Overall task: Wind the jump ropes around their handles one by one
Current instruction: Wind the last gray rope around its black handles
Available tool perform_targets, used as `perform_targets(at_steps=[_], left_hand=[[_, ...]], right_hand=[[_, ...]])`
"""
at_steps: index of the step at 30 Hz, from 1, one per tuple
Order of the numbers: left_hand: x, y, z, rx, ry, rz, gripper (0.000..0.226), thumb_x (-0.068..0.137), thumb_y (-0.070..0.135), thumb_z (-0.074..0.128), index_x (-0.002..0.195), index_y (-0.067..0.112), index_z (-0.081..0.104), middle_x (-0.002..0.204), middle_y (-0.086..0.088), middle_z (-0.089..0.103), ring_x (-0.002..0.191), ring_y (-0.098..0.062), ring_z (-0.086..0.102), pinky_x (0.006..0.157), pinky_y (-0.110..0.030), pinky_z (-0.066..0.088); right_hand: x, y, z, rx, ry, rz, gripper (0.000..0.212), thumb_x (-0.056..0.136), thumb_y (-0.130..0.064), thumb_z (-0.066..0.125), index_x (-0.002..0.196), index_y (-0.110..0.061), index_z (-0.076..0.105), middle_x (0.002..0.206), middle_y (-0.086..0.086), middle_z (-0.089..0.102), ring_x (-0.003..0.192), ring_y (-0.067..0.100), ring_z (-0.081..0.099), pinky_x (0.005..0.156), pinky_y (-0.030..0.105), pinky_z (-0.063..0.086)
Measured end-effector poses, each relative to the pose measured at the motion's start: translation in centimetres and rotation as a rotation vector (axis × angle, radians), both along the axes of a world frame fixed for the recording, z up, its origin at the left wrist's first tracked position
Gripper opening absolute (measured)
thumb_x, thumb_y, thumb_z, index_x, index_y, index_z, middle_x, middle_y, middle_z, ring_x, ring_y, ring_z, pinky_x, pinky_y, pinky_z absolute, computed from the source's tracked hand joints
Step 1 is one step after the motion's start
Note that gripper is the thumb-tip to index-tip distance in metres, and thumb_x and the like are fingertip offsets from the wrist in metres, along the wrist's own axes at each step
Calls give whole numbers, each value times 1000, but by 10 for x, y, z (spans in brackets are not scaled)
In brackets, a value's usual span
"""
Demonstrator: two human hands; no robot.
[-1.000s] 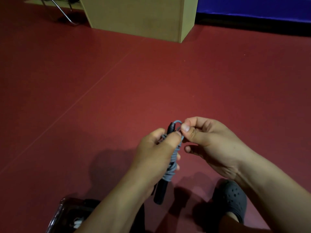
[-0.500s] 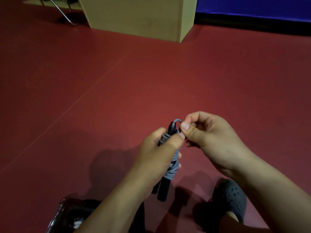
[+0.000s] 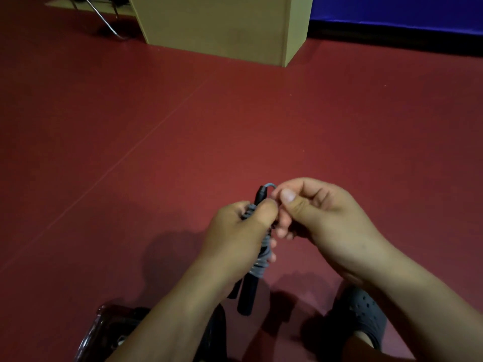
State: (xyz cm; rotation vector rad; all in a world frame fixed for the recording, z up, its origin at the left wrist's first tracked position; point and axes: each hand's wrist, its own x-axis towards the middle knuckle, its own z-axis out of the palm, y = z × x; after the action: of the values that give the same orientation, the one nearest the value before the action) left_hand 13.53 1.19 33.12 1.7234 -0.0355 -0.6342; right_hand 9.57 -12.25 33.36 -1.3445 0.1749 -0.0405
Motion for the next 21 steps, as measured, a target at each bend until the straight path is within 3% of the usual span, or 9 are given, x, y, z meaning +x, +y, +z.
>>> perform_targets(at_steps=[5, 10, 15, 21], left_hand=[[2, 3, 9, -121, 90, -5, 37, 88, 46, 61, 76, 11, 60, 57, -11, 62, 45, -25, 57, 46, -26, 45], [2, 4, 7, -165, 127, -70, 42, 88, 51, 58, 82, 10, 64, 59, -11, 61, 46, -25, 58, 48, -27, 47], [1, 6, 7, -231, 125, -115, 51, 72, 61, 58, 83, 12, 64, 59, -11, 61, 46, -25, 57, 49, -27, 47], [2, 13, 2, -261, 77, -183, 48, 82, 59, 62, 85, 11, 64, 61, -12, 62, 48, -25, 59, 49, -28, 48]], right_hand=[[7, -16, -5, 17, -18, -159, 21, 97, -14, 52, 86, -13, 69, 62, 4, 46, 55, 14, 40, 52, 26, 34], [4, -13, -9, -96, -23, -59, 19, 84, -26, 60, 89, -16, 75, 61, -2, 55, 57, 12, 42, 55, 28, 37], [2, -17, -3, -85, 3, 36, 23, 84, -26, 59, 96, -16, 76, 67, 1, 58, 62, 15, 43, 57, 28, 39], [0, -24, 3, -169, 8, 134, 25, 80, -29, 62, 99, -16, 74, 63, -9, 61, 57, 5, 48, 54, 24, 41]])
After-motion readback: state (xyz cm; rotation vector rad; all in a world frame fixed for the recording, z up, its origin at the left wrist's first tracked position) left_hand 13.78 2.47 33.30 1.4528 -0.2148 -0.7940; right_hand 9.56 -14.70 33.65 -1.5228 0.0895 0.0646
